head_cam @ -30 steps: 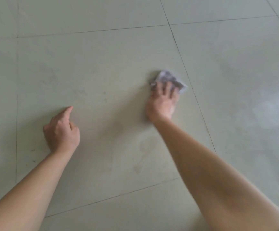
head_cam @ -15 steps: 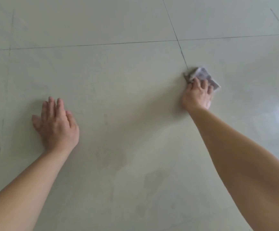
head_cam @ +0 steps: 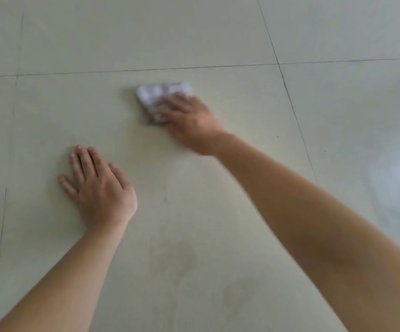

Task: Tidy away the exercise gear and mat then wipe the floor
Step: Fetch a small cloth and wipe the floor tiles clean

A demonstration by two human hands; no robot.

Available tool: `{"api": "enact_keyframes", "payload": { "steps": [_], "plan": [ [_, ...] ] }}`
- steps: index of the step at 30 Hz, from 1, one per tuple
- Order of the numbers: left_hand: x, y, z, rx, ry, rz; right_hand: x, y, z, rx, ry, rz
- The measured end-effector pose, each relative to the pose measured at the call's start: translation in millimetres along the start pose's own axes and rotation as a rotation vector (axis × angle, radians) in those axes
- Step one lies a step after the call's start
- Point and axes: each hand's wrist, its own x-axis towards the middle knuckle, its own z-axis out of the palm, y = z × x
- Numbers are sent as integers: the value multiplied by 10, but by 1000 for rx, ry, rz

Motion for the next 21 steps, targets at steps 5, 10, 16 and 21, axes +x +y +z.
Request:
{"api": "enact_keyframes", "payload": {
  "steps": [5,10,16,21],
  "plan": [
    [13,19,9,48,-18,-8,-562,1322,-397,-9,165,1006],
    [15,35,0,79,-39,-16,220,666,-229,51,104,1147],
    [9,40,-95,60,-61,-8,1265,-1430,177,3,-240,-40],
    [13,66,-97,90,-59,-25,1101,-1055,241,63,-194,-238]
  ]
}}
